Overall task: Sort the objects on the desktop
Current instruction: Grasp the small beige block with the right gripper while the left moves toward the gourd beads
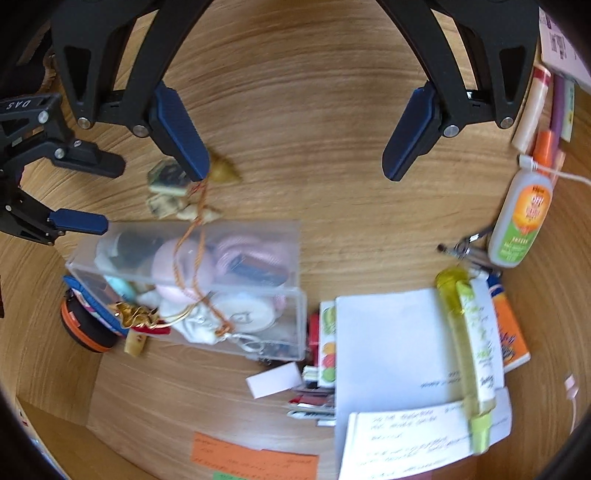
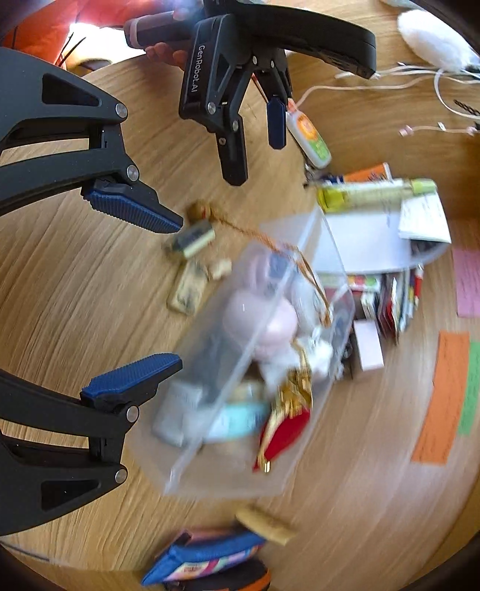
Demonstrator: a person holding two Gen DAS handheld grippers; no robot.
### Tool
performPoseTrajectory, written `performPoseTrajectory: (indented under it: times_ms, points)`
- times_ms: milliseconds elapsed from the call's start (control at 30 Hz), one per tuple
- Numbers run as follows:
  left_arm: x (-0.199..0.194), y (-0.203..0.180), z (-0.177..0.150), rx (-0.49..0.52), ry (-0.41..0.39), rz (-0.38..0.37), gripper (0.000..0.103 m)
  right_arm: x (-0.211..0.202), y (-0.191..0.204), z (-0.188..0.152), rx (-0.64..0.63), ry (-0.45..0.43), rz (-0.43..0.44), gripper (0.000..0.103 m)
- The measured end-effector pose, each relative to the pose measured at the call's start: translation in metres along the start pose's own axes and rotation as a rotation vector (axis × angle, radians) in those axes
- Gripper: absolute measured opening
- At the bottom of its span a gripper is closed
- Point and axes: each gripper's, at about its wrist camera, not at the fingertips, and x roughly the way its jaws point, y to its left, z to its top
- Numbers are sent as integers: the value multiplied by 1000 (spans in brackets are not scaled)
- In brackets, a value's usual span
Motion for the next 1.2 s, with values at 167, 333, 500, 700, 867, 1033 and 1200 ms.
performPoseTrajectory:
  times_ms: [167,333,500,700,867,1033,1200]
  points:
    - [0,5,-8,-1,10,-9,96,22,14,5,-26,44,65,50]
    - [0,5,-10,2,13,-27,96,38,21,10,-44,87,99,28]
    - [2,3,-10,16,13,-45,96,48,28,10,-62,111,110,18]
    - [6,-4,-8,38,30,-62,96,52,33,11,-68,113,108,15]
    - [11,-21,-4,100,44,-84,96,40,22,7,-44,87,97,15]
    - [21,-36,1,172,82,-115,80,26,0,-2,16,75,95,15]
    - [34,-42,9,204,100,-104,70,15,-17,-9,66,55,93,15]
